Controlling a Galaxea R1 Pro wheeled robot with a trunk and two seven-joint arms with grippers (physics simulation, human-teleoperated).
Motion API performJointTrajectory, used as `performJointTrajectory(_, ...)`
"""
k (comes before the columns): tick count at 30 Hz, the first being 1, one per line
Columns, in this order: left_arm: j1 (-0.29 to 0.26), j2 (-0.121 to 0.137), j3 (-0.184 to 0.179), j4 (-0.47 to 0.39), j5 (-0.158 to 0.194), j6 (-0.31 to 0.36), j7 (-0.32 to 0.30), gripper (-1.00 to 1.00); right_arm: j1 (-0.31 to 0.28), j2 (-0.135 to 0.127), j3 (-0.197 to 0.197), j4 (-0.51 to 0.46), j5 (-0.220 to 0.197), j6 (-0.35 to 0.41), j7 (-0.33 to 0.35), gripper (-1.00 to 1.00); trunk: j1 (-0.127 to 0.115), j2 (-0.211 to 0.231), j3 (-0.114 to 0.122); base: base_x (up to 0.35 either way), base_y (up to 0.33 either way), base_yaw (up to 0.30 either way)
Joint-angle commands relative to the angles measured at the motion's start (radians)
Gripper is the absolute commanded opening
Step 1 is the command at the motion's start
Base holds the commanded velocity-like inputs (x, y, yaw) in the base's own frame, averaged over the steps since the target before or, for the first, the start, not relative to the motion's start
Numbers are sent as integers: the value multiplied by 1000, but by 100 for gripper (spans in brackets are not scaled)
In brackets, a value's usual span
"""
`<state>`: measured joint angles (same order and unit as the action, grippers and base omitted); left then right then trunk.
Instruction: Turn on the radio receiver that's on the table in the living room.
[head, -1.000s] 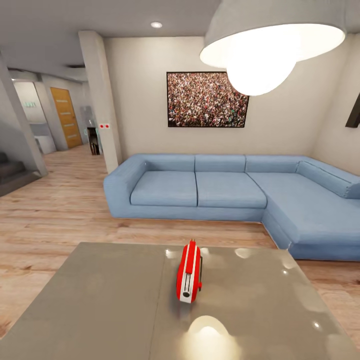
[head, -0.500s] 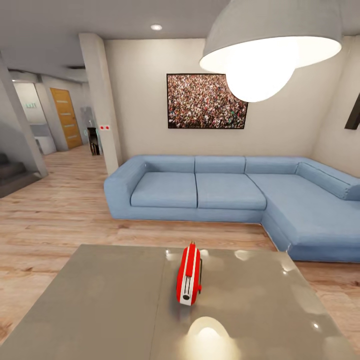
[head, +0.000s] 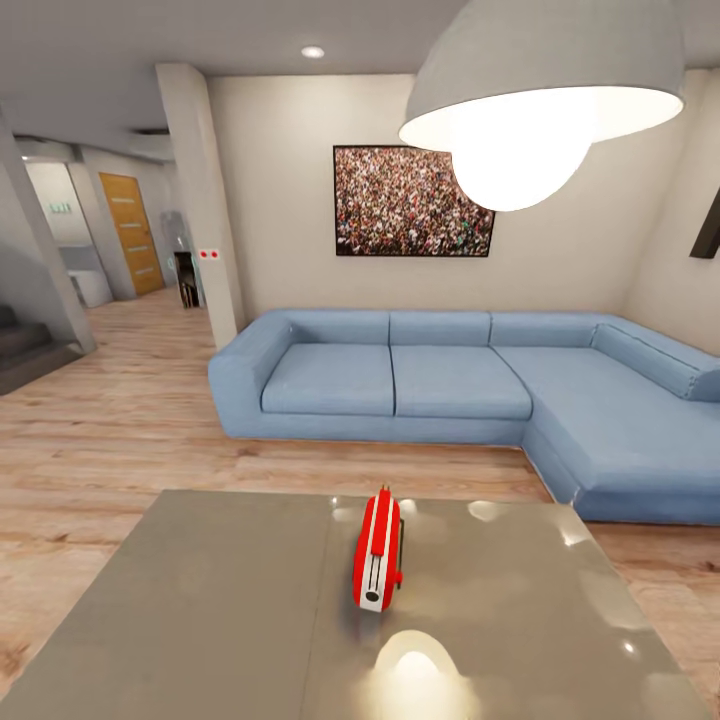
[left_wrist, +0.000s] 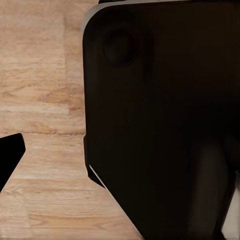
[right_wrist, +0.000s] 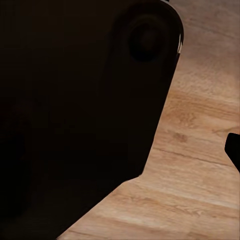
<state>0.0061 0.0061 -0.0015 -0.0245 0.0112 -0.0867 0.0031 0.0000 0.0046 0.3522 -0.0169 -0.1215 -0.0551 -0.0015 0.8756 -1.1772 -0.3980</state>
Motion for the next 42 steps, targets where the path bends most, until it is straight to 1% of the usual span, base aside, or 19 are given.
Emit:
performJointTrajectory(1, 0, 0, 0, 0, 0, 0, 0, 100, 0, 0, 0, 0, 0, 0, 0, 100, -4, 7, 2, 0, 0, 0)
performJointTrajectory(42, 0, 2, 3, 0, 3, 0, -1, 100, 0, 0, -1, 0, 0, 0, 0, 100, -161, 294, 63, 0, 0, 0)
